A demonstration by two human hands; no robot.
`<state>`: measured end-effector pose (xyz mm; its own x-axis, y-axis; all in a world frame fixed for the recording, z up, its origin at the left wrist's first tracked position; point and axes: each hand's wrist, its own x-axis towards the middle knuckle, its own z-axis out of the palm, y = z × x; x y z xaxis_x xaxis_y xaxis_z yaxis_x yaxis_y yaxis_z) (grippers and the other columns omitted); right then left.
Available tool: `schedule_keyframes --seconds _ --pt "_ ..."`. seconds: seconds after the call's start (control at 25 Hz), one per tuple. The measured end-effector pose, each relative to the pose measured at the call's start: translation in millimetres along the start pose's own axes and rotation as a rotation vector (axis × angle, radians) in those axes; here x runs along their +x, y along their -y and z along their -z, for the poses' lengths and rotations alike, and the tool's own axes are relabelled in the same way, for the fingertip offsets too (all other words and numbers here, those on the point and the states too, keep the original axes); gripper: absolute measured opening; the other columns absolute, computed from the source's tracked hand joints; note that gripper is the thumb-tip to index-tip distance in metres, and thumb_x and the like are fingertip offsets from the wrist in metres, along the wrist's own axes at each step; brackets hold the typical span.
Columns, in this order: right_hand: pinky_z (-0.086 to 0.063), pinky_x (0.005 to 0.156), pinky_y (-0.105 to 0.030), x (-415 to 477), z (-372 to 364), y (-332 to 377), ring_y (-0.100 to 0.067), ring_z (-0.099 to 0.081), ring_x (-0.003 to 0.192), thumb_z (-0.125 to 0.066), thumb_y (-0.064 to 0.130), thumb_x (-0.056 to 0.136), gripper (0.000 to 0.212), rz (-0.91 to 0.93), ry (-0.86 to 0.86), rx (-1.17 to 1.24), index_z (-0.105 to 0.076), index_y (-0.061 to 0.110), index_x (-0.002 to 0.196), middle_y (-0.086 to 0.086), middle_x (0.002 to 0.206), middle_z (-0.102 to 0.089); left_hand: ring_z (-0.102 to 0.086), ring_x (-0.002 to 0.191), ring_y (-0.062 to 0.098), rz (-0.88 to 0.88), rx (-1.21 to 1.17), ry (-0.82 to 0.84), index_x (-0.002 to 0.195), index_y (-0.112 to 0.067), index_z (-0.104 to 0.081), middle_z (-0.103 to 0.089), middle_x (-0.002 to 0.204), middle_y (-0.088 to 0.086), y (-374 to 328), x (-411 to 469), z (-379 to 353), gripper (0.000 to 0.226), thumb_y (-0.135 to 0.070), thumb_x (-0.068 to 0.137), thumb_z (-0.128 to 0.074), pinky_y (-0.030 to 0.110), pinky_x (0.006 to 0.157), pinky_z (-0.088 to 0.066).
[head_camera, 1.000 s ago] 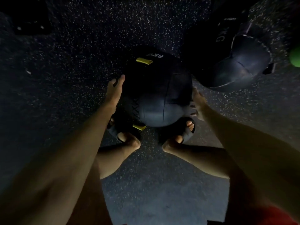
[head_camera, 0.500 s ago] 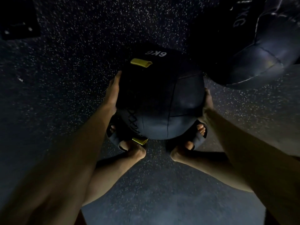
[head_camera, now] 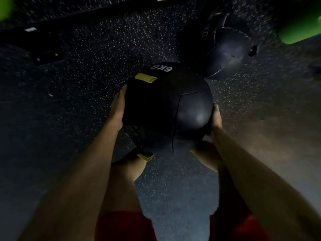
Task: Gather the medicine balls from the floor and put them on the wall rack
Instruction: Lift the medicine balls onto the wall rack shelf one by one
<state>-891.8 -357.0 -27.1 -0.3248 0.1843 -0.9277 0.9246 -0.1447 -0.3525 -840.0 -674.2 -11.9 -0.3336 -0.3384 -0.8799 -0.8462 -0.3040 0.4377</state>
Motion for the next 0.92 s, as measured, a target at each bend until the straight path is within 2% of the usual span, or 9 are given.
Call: schedule_keyframes --seconds 0.08,0.2,0.32,0.48,0.64,0.72,0.8,0.92 --pt "-0.052 0.075 -0.029 -55.8 12.3 20.8 -0.013 -0.065 0.091 -0.046 0.049 0.1 0.03 0.06 0.006 0.013 -0.067 0.028 0.097 0.007 0.096 -0.07 -0.063 0.116 0.019 -0.06 0.003 0.031 0.138 -0.034 -0.056 -0.063 0.133 0.0 -27.7 -59.1 4.2 0.075 -0.081 0.079 -0.049 0.041 0.1 -0.052" --pt "-0.051 0.099 -0.034 -150.6 36.7 67.3 -0.016 -0.065 0.109 -0.051 0.061 0.094 0.042 0.176 0.071 -0.02 -0.07 0.027 0.11 0.007 0.108 -0.073 -0.063 0.114 0.016 -0.148 -0.01 0.089 0.137 -0.034 -0.058 -0.065 0.128 -0.006 -77.1 -163.3 9.8 0.07 -0.079 0.084 -0.045 0.034 0.091 -0.053" --pt "-0.044 0.111 -0.039 -229.1 59.2 117.5 -0.017 -0.061 0.12 -0.05 0.066 0.091 0.057 0.37 0.111 -0.081 -0.066 0.025 0.128 0.003 0.126 -0.068 -0.062 0.118 0.015 -0.257 -0.015 0.119 0.137 -0.031 -0.059 -0.065 0.129 -0.008 -112.4 -250.6 17.8 0.078 -0.084 0.082 -0.042 0.038 0.1 -0.05" --pt "-0.037 0.117 -0.038 -317.2 78.7 183.7 -0.016 -0.053 0.129 -0.047 0.061 0.096 0.062 0.572 0.107 -0.131 -0.056 0.018 0.141 0.001 0.141 -0.058 -0.061 0.122 0.011 -0.392 -0.082 0.165 0.134 -0.033 -0.061 -0.066 0.131 -0.009 -147.9 -327.5 19.3 0.08 -0.087 0.077 -0.043 0.042 0.111 -0.043" --pt "-0.039 0.113 -0.031 -379.8 86.7 235.0 -0.011 -0.056 0.122 -0.047 0.051 0.1 0.049 0.729 0.109 -0.088 -0.062 0.018 0.134 0.001 0.134 -0.063 -0.063 0.119 0.012 -0.529 -0.147 0.179 0.129 -0.031 -0.065 -0.069 0.126 -0.007 -196.3 -374.0 15.7 0.074 -0.083 0.081 -0.043 0.042 0.112 -0.042" --pt "-0.04 0.113 -0.034 -398.8 88.4 248.6 -0.012 -0.06 0.12 -0.05 0.058 0.096 0.051 0.777 0.124 -0.045 -0.068 0.021 0.125 0.004 0.129 -0.066 -0.061 0.122 0.012 -0.615 -0.159 0.213 0.131 -0.033 -0.064 -0.067 0.13 -0.008 -220.9 -388.3 15.7 0.074 -0.083 0.079 -0.047 0.043 0.113 -0.04" --pt "-0.039 0.116 -0.038 -416.6 90.0 261.1 -0.011 -0.059 0.124 -0.055 0.072 0.084 0.07 0.837 0.134 0.01 -0.067 0.02 0.129 0.006 0.131 -0.066 -0.06 0.123 0.012 -0.705 -0.181 0.212 0.131 -0.035 -0.063 -0.066 0.131 -0.009 -244.2 -403.1 19.0 0.071 -0.083 0.08 -0.049 0.043 0.112 -0.04" --pt "-0.039 0.115 -0.039 -451.0 85.1 284.4 -0.01 -0.061 0.122 -0.051 0.067 0.087 0.064 0.927 0.176 0.057 -0.066 0.022 0.131 0.007 0.129 -0.067 -0.059 0.125 0.013 -0.823 -0.226 0.221 0.132 -0.035 -0.062 -0.064 0.134 -0.009 -282.5 -428.6 28.9 0.072 -0.082 0.079 -0.052 0.044 0.114 -0.038"
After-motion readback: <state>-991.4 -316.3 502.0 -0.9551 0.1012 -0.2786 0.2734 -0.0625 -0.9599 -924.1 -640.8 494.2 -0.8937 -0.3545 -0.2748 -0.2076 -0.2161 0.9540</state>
